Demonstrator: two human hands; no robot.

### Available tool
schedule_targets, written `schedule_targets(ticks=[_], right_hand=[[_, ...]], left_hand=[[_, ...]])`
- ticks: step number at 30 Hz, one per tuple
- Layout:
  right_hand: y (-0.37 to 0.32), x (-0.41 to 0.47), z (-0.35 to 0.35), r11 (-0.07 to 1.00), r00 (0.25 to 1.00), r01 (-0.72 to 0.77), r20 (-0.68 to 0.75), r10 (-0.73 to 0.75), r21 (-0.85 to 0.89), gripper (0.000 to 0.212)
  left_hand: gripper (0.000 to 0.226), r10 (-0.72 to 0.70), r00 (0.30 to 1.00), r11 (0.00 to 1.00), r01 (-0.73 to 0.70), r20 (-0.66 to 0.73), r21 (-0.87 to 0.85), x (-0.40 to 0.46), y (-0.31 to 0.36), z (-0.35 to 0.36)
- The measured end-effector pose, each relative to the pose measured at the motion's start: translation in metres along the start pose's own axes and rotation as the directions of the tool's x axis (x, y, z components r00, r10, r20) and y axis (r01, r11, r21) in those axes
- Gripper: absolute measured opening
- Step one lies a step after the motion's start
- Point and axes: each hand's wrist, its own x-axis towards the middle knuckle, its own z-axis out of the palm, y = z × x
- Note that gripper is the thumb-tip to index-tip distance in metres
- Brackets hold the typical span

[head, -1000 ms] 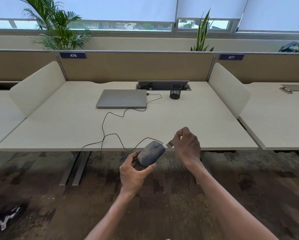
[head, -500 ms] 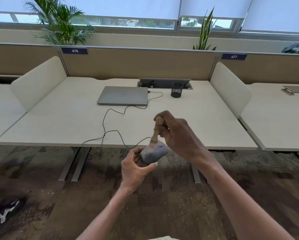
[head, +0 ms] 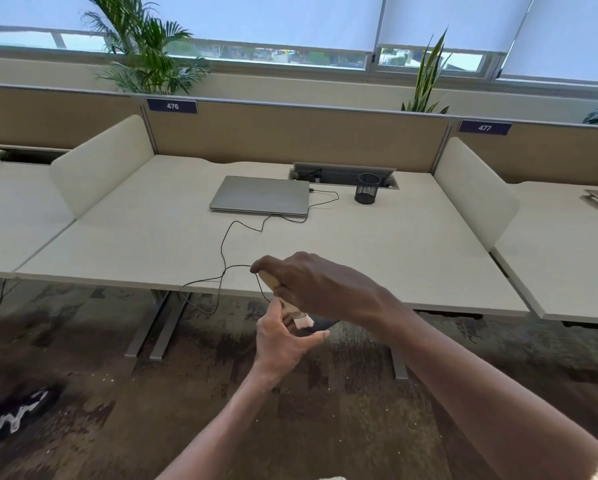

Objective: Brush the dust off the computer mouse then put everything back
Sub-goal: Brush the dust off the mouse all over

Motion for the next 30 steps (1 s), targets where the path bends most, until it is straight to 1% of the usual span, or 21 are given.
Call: schedule_targets(ticks=[4, 7, 13, 18, 21, 24, 27, 30], right_hand=[[0.002, 0.007, 0.002, 1.000, 0.999, 0.020, 0.041, -0.020, -0.002, 0.045], [0.005, 0.010, 0.005, 1.000, 0.998, 0.010, 0.061, -0.012, 0.021, 0.043], [0.005, 0.007, 0.015, 0.997, 0.994, -0.005, 0.106, -0.004, 0.081, 0.040], [0.007, 0.007, 0.024, 0.997, 0.994, -0.022, 0.108, 0.013, 0.080, 0.037], [0.007, 0.006, 0.026, 0.996, 0.995, -0.045, 0.089, 0.038, 0.078, 0.036], [0.006, 0.005, 0.028, 0.994, 0.996, -0.073, 0.057, 0.069, 0.077, 0.037], [0.005, 0.007, 0.029, 0.987, 0.995, -0.084, 0.066, 0.076, 0.136, 0.037], [0.003, 0.008, 0.031, 0.988, 0.991, -0.068, 0.127, 0.051, 0.135, 0.038]], left_hand=[[0.076, -0.007, 1.000, 1.000, 0.007, 0.007, -0.010, -0.002, -0.001, 0.000], [0.083, -0.016, 0.999, 1.000, 0.016, 0.028, 0.005, -0.005, -0.003, 0.000], [0.086, -0.046, 0.998, 0.995, 0.042, 0.041, 0.089, -0.014, -0.009, -0.002], [0.091, -0.056, 0.998, 0.992, 0.053, 0.026, 0.111, -0.016, -0.018, 0.000], [0.101, -0.058, 0.998, 0.990, 0.055, 0.021, 0.128, -0.018, -0.024, 0.002], [0.113, -0.089, 0.995, 0.989, 0.083, 0.039, 0.123, -0.020, -0.027, 0.000], [0.099, -0.112, 0.992, 0.984, 0.104, 0.051, 0.144, -0.022, -0.030, -0.001], [0.100, -0.135, 0.989, 0.981, 0.125, 0.059, 0.151, -0.023, -0.033, -0.001]])
